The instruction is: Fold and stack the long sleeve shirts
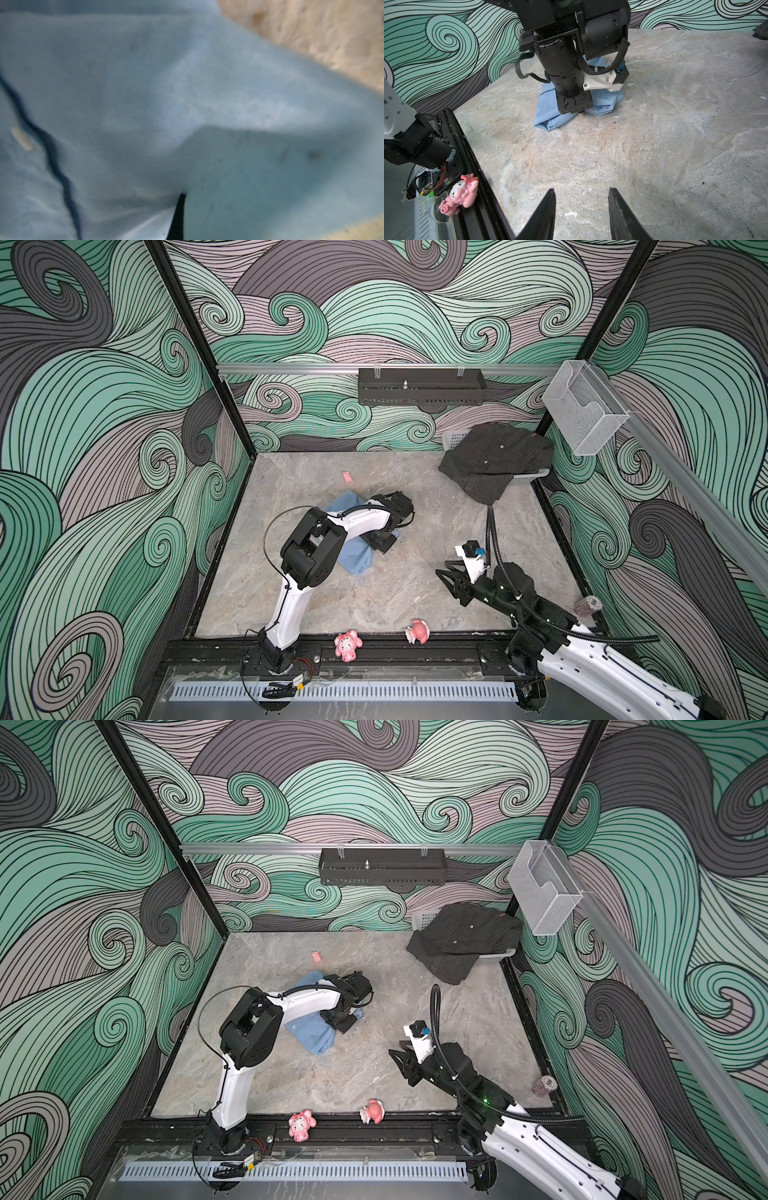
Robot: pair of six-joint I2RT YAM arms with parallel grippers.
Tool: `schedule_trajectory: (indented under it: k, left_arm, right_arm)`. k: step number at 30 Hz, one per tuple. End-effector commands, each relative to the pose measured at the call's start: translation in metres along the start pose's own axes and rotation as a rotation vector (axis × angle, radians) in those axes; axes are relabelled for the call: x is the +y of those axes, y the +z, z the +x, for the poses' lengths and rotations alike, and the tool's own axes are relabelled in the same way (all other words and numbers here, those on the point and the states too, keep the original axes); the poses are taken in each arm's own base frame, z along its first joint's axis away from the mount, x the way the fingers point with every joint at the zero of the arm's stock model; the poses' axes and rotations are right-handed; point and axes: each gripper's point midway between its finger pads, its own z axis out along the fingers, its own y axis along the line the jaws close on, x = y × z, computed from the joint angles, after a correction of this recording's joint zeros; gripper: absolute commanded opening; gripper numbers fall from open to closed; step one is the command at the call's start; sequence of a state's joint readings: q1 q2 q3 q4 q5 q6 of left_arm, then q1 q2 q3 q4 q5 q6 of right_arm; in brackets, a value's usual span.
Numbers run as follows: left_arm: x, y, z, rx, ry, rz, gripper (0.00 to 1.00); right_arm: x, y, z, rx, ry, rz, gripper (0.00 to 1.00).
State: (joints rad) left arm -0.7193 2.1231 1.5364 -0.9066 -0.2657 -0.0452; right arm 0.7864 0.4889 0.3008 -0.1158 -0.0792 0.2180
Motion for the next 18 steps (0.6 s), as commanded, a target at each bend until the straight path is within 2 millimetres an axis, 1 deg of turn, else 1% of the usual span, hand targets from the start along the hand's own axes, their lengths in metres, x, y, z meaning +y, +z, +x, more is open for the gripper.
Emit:
schedule_trajectory:
  k: [1,3,6,8,9,10,13,15,18]
  left_arm:
    - [-0.021,0.039,0.044,0.182,0.039,0.105,0.0]
    - [-0.032,0.016,0.034,0.126,0.05,0.152,0.0]
    - [-0.05,-0.025,0.02,0.041,0.057,0.241,0.0]
    - [-0.065,-0.053,0.012,-0.012,0.069,0.308,0.0]
    - [-0.073,-0.064,0.01,-0.032,0.071,0.346,0.0]
    - [-0.081,-0.076,0.006,-0.054,0.074,0.394,0.0]
    - [-0.109,-0.109,0.001,-0.098,0.079,0.553,0.0]
    - [-0.127,-0.133,-0.005,-0.138,0.071,0.681,0.0]
    - [-0.149,-0.176,-0.013,-0.212,0.083,0.853,0.0]
  right_arm:
    - [0.0,-0.001,-0.001,-0.017,-0.008,-0.001,0.43]
    - [-0.001,-0.003,-0.003,-0.023,-0.006,0.008,0.43]
    - [-0.006,-0.006,-0.006,-0.032,0.006,0.039,0.43]
    - [-0.013,-0.01,-0.008,-0.04,0.031,0.083,0.42]
    - [-0.016,-0.012,-0.01,-0.051,0.042,0.099,0.42]
    - [-0.02,-0.014,-0.011,-0.056,0.063,0.126,0.43]
    - [-0.038,-0.029,-0.016,-0.081,0.153,0.238,0.43]
    - [-0.04,-0.038,-0.025,-0.12,0.148,0.25,0.44]
    - [-0.052,-0.056,-0.039,-0.179,0.17,0.328,0.42]
